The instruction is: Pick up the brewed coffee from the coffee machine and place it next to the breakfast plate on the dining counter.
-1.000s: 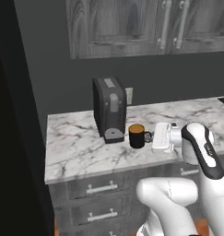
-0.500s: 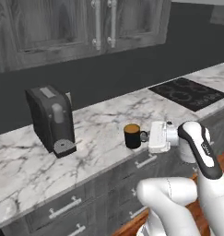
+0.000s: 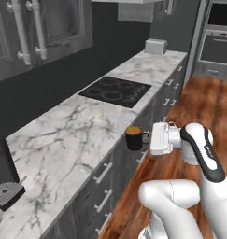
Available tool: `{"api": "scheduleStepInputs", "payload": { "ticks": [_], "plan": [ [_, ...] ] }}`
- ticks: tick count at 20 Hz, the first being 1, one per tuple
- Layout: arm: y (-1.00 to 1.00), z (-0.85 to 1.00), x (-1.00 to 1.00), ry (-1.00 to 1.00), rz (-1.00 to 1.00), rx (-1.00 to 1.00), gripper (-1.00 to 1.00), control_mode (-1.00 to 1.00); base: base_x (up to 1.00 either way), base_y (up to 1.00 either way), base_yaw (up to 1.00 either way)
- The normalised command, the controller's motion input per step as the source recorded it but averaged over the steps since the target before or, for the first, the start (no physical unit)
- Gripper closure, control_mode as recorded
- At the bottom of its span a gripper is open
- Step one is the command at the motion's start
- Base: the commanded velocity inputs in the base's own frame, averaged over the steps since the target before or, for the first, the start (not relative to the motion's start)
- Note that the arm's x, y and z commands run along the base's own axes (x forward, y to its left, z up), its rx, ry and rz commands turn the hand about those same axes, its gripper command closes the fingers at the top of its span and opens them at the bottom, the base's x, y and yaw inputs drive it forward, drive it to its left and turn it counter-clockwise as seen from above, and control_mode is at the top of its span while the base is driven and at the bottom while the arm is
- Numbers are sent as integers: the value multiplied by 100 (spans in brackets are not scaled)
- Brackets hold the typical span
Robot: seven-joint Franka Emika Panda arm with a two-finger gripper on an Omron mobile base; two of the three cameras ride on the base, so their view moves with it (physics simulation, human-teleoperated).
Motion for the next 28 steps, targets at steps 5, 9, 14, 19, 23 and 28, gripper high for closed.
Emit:
{"api": "scheduleStepInputs", "payload": {
  "ticks": [5,9,14,19,23,28],
  "plan": [
    [0,0,0,0,0,0,100,100,0,-2,-78],
    [0,0,0,0,0,0,100,100,0,-2,-77],
    [0,0,0,0,0,0,100,100,2,-7,-75],
    [0,0,0,0,0,0,100,100,1,-23,-71],
    [0,0,0,0,0,0,100,100,0,-25,-70],
    [0,0,0,0,0,0,100,100,0,-31,-68]
  ]
}}
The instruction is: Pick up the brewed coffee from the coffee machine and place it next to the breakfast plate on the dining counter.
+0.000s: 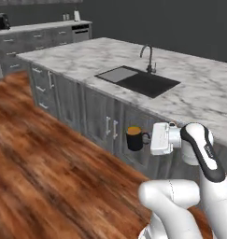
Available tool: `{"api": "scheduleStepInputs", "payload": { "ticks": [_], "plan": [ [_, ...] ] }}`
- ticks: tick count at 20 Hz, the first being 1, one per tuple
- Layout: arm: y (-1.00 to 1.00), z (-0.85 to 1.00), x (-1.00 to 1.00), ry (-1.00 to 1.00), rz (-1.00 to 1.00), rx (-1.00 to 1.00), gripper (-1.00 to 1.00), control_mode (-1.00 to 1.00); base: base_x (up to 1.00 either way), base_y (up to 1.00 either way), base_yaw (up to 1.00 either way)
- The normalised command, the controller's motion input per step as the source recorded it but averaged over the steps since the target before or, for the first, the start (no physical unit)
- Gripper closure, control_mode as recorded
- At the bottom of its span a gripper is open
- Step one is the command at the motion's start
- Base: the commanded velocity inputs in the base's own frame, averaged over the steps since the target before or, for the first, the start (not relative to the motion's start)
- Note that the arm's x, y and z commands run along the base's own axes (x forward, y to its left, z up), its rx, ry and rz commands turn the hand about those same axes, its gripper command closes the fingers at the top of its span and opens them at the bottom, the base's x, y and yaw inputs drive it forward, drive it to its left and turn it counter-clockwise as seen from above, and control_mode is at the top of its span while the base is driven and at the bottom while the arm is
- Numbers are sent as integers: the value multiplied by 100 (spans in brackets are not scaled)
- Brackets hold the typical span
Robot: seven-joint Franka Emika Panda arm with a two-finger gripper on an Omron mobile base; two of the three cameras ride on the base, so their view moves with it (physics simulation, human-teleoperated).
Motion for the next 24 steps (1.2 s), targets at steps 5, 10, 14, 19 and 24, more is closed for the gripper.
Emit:
{"api": "scheduleStepInputs", "payload": {
  "ticks": [5,10,14,19,24],
  "plan": [
    [0,0,0,0,0,0,100,100,0,-35,-67],
    [0,0,0,0,0,0,100,100,0,-46,-64],
    [0,0,0,0,0,0,100,100,2,-49,-63],
    [0,0,0,0,0,0,100,100,6,-59,-60],
    [0,0,0,0,0,0,100,100,0,-7,-50]
  ]
}}
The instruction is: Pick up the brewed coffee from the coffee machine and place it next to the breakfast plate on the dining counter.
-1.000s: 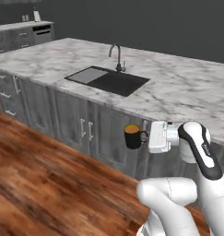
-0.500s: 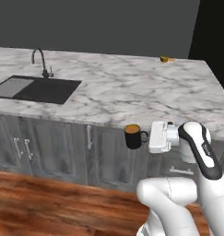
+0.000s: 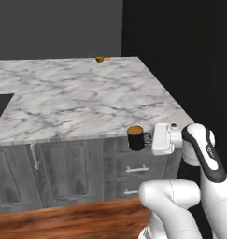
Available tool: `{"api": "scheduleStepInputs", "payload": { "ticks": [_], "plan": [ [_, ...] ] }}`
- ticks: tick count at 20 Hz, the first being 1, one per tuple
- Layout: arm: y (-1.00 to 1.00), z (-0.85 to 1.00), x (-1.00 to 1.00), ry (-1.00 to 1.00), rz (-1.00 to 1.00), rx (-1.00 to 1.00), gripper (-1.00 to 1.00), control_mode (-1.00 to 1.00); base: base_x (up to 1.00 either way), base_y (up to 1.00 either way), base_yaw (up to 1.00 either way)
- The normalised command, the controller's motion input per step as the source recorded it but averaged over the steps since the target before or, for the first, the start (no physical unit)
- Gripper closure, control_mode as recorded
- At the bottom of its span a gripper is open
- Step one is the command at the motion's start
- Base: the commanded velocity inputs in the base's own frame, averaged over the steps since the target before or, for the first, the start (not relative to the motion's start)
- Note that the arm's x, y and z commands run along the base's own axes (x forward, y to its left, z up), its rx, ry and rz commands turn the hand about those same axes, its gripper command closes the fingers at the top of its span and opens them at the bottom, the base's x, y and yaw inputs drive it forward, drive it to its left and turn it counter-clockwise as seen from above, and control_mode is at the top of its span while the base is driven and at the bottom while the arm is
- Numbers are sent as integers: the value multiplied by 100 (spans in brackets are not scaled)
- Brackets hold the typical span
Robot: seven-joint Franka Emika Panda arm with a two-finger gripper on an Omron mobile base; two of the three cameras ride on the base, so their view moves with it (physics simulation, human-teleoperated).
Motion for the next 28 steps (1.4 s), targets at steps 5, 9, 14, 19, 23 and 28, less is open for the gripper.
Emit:
{"api": "scheduleStepInputs", "payload": {
  "ticks": [5,9,14,19,23,28],
  "plan": [
    [0,0,0,0,0,0,100,100,0,68,-39],
    [0,0,0,0,0,0,100,100,6,90,-37],
    [0,0,0,0,0,0,100,100,40,91,-34],
    [0,0,0,0,0,0,100,100,29,77,-26],
    [0,0,0,0,0,0,100,100,-29,99,-5],
    [0,0,0,0,0,0,100,100,-38,100,10]
  ]
}}
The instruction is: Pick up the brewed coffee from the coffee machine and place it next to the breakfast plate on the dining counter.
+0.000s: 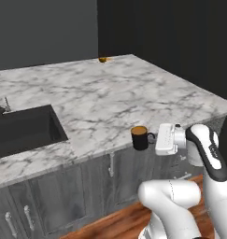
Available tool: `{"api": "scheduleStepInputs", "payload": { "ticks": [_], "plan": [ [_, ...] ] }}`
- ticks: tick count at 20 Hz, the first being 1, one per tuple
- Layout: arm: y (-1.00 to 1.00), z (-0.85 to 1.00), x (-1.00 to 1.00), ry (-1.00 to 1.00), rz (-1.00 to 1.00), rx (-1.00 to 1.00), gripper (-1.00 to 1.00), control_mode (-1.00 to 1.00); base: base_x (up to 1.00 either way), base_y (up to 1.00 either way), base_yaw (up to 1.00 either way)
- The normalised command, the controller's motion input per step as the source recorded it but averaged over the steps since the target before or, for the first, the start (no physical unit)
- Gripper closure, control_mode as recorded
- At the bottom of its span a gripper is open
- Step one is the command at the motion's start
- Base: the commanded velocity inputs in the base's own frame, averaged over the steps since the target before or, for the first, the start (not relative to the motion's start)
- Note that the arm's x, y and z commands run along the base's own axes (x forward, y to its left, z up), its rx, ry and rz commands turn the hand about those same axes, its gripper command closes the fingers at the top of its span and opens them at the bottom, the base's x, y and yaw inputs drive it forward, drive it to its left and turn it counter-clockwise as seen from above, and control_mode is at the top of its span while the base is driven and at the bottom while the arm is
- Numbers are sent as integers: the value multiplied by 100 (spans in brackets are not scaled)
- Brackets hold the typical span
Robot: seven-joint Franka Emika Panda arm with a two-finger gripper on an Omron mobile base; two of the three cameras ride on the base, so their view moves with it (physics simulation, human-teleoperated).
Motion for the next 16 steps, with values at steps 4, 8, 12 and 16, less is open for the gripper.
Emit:
{"api": "scheduleStepInputs", "payload": {
  "ticks": [4,8,12,16],
  "plan": [
    [0,0,0,0,0,0,100,100,-39,100,42],
    [0,0,0,0,0,0,100,100,-30,100,59],
    [0,0,0,0,0,0,100,100,-13,100,67],
    [0,0,0,0,0,0,100,100,0,100,62]
  ]
}}
